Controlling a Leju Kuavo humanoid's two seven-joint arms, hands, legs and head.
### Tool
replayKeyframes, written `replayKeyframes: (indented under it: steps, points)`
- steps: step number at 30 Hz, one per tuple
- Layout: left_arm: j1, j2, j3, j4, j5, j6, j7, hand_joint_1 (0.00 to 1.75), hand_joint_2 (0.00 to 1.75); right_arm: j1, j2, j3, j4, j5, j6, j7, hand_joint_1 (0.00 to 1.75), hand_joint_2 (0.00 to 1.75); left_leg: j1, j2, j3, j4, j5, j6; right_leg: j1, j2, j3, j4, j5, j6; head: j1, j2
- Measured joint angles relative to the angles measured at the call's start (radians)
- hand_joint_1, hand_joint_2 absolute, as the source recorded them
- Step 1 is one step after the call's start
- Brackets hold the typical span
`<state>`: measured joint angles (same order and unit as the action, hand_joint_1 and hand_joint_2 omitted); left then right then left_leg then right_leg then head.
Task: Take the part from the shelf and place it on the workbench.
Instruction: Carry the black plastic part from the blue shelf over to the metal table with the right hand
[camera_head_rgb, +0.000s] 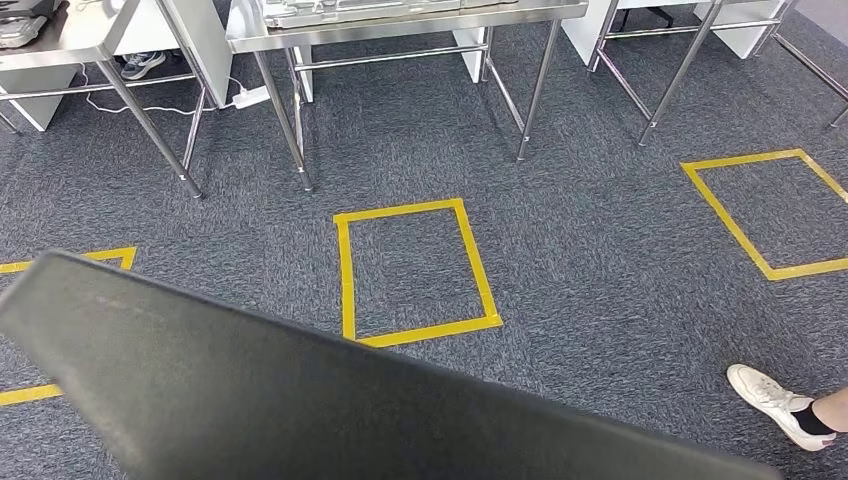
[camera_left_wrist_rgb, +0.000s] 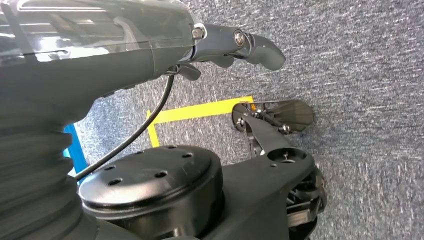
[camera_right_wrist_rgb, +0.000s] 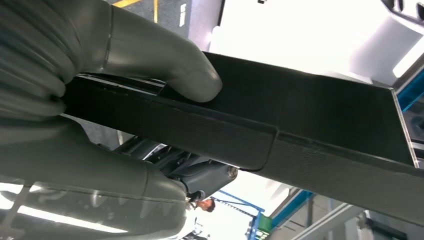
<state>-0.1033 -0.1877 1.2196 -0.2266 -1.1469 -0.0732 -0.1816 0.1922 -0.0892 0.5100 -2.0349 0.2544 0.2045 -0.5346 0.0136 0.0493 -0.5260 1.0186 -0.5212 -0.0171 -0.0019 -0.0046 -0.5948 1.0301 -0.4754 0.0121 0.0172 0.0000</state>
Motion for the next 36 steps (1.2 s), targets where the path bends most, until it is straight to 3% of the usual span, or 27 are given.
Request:
replayKeyframes:
  steps: [6,19,23,25,27,29,30,31,33,35,36]
  points:
    - [0.0,0.0,0.0,0.0,-0.003,0.0,0.0,0.0,1.75,0.001,0.0,0.0,0.0,0.007,-0.009,0.0,1.75,1.75,0.0,0.0,0.003,-0.004,0.001,-0.01,0.0,0.0,0.002,0.001,-0.001,-0.001,0.0,0.0]
    - [0.0,0.0,0.0,0.0,-0.005,0.0,0.0,0.0,1.75,0.006,0.0,0.0,0.0,0.013,-0.013,-0.001,1.75,1.75,-0.004,0.0,0.003,-0.003,0.0,-0.01,-0.002,0.0,0.004,-0.002,-0.001,-0.001,0.0,0.0]
    - [0.0,0.0,0.0,0.0,-0.005,-0.001,0.0,0.0,1.75,0.007,0.0,0.0,-0.001,0.016,-0.015,-0.001,1.75,1.75,-0.004,0.001,0.011,-0.018,0.006,0.006,-0.009,-0.002,0.012,-0.017,0.007,0.01,0.0,0.0]
    - [0.0,-0.001,0.0,0.0,-0.005,-0.001,0.0,0.0,1.75,0.006,0.0,0.0,-0.002,0.017,-0.016,-0.002,1.75,1.75,0.008,0.002,0.029,-0.049,0.021,0.01,-0.006,0.0,0.002,0.009,-0.011,0.014,0.0,0.0]
    - [0.0,-0.001,0.0,0.0,-0.005,-0.002,0.0,0.0,1.75,0.007,-0.001,0.0,-0.002,0.019,-0.016,-0.002,1.75,1.75,0.02,0.002,0.039,-0.063,0.026,0.01,-0.011,0.001,-0.05,0.112,-0.06,0.022,0.0,0.0]
    - [0.0,-0.001,0.0,0.0,-0.005,-0.002,0.0,0.0,1.75,0.01,-0.002,0.0,-0.002,0.02,-0.016,-0.001,1.75,1.75,0.029,0.002,0.043,-0.063,0.023,0.003,-0.024,0.001,-0.113,0.222,-0.091,0.035,0.0,0.0]
    - [0.0,-0.001,0.0,0.0,-0.005,-0.002,0.0,0.0,1.75,0.011,-0.003,0.0,-0.002,0.02,-0.016,-0.001,1.75,1.75,0.035,0.002,0.046,-0.062,0.019,-0.003,-0.031,0.001,-0.124,0.234,-0.081,0.044,0.0,0.0]
    - [0.0,-0.001,0.0,0.0,-0.005,-0.002,0.0,0.0,1.75,0.012,-0.004,0.0,-0.002,0.02,-0.016,-0.001,1.75,1.75,0.042,0.001,0.051,-0.06,0.014,-0.012,-0.039,0.0,-0.113,0.204,-0.051,0.053,0.0,0.0]
    - [0.001,0.001,0.0,-0.001,-0.005,-0.003,0.0,0.0,1.75,0.011,-0.005,0.0,-0.001,0.02,-0.016,-0.001,1.75,1.75,0.055,-0.001,0.063,-0.051,-0.002,-0.037,-0.053,-0.005,-0.052,0.075,0.017,0.077,0.0,0.0]
    - [0.0,0.004,0.0,-0.001,-0.005,-0.003,0.0,0.0,1.75,0.012,-0.006,0.0,0.0,0.02,-0.016,-0.001,1.75,1.75,0.056,-0.002,0.068,-0.042,-0.016,-0.059,-0.059,-0.008,-0.013,-0.001,0.033,0.077,0.0,0.0]
    - [-0.001,0.005,0.0,-0.002,-0.005,-0.003,0.0,0.0,1.75,0.012,-0.006,0.0,0.0,0.02,-0.016,-0.001,1.75,1.75,0.053,-0.002,0.07,-0.042,-0.018,-0.066,-0.057,-0.008,-0.012,-0.001,0.021,0.069,-0.001,0.0]
